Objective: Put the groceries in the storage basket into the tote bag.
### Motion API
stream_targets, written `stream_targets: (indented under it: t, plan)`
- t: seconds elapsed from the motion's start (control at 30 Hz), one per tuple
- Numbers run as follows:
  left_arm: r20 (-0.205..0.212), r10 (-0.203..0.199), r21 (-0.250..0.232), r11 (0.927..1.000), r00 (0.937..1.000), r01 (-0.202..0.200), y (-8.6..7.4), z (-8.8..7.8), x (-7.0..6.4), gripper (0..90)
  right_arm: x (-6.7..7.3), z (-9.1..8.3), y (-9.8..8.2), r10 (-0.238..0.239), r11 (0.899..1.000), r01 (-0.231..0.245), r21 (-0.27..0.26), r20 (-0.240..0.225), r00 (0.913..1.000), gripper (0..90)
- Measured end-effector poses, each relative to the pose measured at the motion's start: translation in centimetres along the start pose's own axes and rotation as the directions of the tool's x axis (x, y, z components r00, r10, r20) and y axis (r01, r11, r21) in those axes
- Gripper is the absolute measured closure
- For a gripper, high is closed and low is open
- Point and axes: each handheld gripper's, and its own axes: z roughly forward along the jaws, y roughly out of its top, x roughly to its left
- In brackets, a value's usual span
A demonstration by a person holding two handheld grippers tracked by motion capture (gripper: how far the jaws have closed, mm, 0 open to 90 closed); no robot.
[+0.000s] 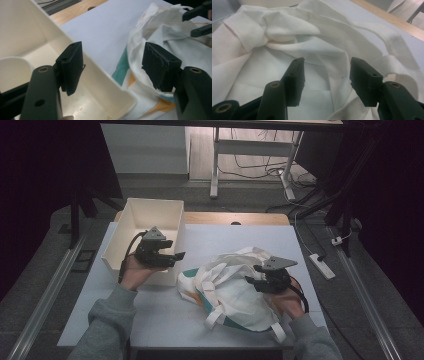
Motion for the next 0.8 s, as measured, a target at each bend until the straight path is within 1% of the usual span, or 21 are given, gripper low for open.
stream_targets:
  t: [0.1,0.2,0.27,0.3,0.37,0.43,0.5,0.63,0.8]
  plan:
    - [-0.017,-0.027,0.001,0.9996,0.9995,0.027,-0.2,0.0,0.7,32.4,0.1,0.2,-0.1,-0.004,1.000,0.004,0.011,0.000,1.0000,45.4]
    - [-0.045,-0.031,0.009,0.9995,0.9985,0.031,-0.4,-0.1,1.3,31.7,0.1,0.4,-0.2,-0.012,1.000,0.012,0.019,0.000,0.9999,45.4]
    - [-0.058,-0.045,0.012,0.9989,0.9973,0.046,-0.6,-0.2,1.9,31.2,0.2,0.4,-0.2,-0.013,1.000,0.013,0.019,0.000,0.9999,45.4]
    - [-0.061,-0.054,0.012,0.9984,0.9966,0.055,-0.7,-0.2,2.3,30.7,0.2,0.4,-0.2,-0.013,1.000,0.013,0.019,0.000,0.9999,45.4]
    - [-0.041,-0.084,0.001,0.9965,0.9956,0.084,-0.8,-0.3,2.9,27.8,0.2,0.4,-0.2,-0.012,1.000,0.012,0.018,0.001,0.9999,45.3]
    - [-0.080,-0.083,0.011,0.9964,0.9934,0.084,-0.9,-0.5,3.1,28.3,0.1,0.4,-0.2,-0.011,1.000,0.011,0.018,0.002,0.9999,45.3]
    - [-0.076,-0.085,0.009,0.9963,0.9935,0.086,-0.9,-0.7,3.3,27.8,0.1,0.3,-0.2,-0.009,1.000,0.009,0.016,0.000,1.0000,45.3]
    - [-0.081,-0.084,-0.002,0.9964,0.9931,0.084,-0.9,-1.1,3.6,27.7,0.1,0.4,-0.2,-0.010,1.000,0.010,0.016,0.000,0.9999,45.3]
    - [-0.108,-0.102,0.001,0.9947,0.9889,0.103,-1.2,-1.3,4.4,26.8,0.2,0.4,-0.2,-0.011,1.000,0.011,0.020,-0.002,0.9999,45.2]
